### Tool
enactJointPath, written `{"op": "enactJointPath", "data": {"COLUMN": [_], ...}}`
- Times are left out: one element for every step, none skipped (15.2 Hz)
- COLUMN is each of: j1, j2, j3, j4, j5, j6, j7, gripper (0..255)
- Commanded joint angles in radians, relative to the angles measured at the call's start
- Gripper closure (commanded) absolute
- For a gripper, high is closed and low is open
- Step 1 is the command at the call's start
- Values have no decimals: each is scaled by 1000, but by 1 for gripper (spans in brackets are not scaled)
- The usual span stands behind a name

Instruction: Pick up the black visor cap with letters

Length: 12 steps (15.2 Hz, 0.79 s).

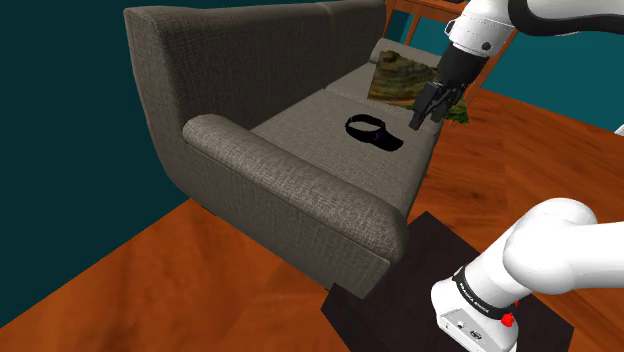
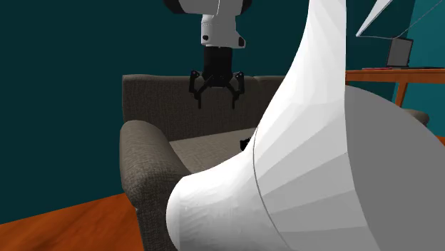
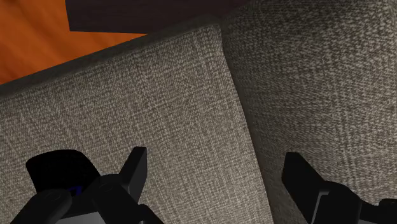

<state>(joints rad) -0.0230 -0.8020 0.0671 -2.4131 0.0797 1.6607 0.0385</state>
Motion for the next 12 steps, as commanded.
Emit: {"op": "enactJointPath", "data": {"j1": [0, -4, -9, -13, -18, -22, -26, -30, -34, -39, -43, -47], "j2": [0, 23, 46, 71, 98, 125, 154, 183, 213, 245, 277, 309], "j3": [0, -5, -11, -16, -22, -27, -33, -38, -43, -49, -54, -59], "j4": [0, -8, -14, -19, -23, -25, -26, -25, -22, -18, -13, -6], "j5": [0, -8, -16, -23, -31, -38, -45, -51, -58, -64, -70, -75], "j6": [0, 35, 69, 104, 138, 172, 206, 239, 272, 304, 336, 367], "j7": [0, -11, -22, -32, -43, -53, -62, -71, -81, -89, -98, -107], "gripper": [0, 0, 0, 0, 0, 0, 0, 0, 0, 0, 0, 0]}}
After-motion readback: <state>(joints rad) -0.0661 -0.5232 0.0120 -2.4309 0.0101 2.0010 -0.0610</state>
